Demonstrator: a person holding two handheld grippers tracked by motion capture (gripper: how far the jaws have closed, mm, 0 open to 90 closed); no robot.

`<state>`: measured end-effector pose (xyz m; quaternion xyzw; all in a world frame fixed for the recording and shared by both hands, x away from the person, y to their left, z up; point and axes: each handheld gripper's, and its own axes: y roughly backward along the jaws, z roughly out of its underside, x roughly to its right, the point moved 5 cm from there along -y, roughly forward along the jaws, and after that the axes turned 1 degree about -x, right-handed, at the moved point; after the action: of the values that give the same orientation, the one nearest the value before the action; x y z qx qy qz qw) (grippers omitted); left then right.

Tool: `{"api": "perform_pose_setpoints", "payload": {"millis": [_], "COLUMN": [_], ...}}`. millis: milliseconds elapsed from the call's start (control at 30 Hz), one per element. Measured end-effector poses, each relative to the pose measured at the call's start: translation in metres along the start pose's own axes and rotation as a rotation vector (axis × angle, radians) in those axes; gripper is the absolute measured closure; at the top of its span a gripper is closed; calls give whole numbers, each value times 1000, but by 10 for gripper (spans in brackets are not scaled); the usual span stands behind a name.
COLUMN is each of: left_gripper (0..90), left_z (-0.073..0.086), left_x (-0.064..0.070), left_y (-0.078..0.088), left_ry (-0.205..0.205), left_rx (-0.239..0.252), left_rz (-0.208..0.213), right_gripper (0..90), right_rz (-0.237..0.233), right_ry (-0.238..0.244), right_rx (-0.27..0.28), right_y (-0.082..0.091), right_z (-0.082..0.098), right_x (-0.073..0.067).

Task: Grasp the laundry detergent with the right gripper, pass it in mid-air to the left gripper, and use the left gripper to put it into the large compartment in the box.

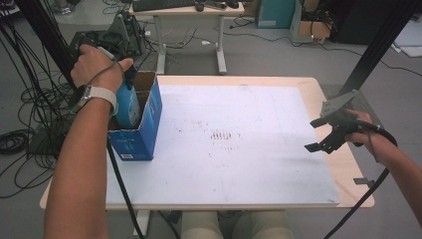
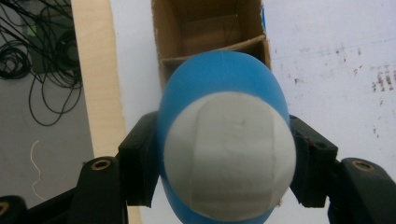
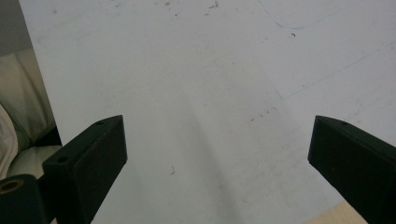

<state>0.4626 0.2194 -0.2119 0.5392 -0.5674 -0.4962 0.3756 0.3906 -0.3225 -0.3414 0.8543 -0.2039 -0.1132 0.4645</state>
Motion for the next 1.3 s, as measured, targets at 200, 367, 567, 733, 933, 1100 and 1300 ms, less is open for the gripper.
{"api": "perform_pose_setpoints", "payload": {"millis": [200, 367, 567, 733, 933, 1100, 1300], "left_gripper": [376, 376, 376, 376, 376, 376, 376], "left_z": [3, 5, 9, 11, 13, 15, 18], "left_x": [1, 2, 2, 2, 2, 2, 3], "left_y": [-18, -31, -44, -53, -62, -69, -76], "left_ry": [-4, -9, -20, -7, -18, -20, -20], "left_rx": [-9, -15, -29, -20, -28, -40, -41], "left_rz": [12, 5, 9, 10, 5, 5, 0], "right_gripper": [46, 46, 46, 46, 46, 46, 46], "right_rz": [-2, -2, -4, -5, -7, -12, -13], "right_ry": [-1, -16, -19, -23, -30, -34, -38], "right_rx": [5, 7, 6, 6, 4, 7, 7], "right_y": [-2, -3, -4, -5, -6, -7, -6], "right_z": [1, 3, 4, 5, 7, 8, 9], "right_x": [0, 1, 1, 2, 2, 1, 1]}}
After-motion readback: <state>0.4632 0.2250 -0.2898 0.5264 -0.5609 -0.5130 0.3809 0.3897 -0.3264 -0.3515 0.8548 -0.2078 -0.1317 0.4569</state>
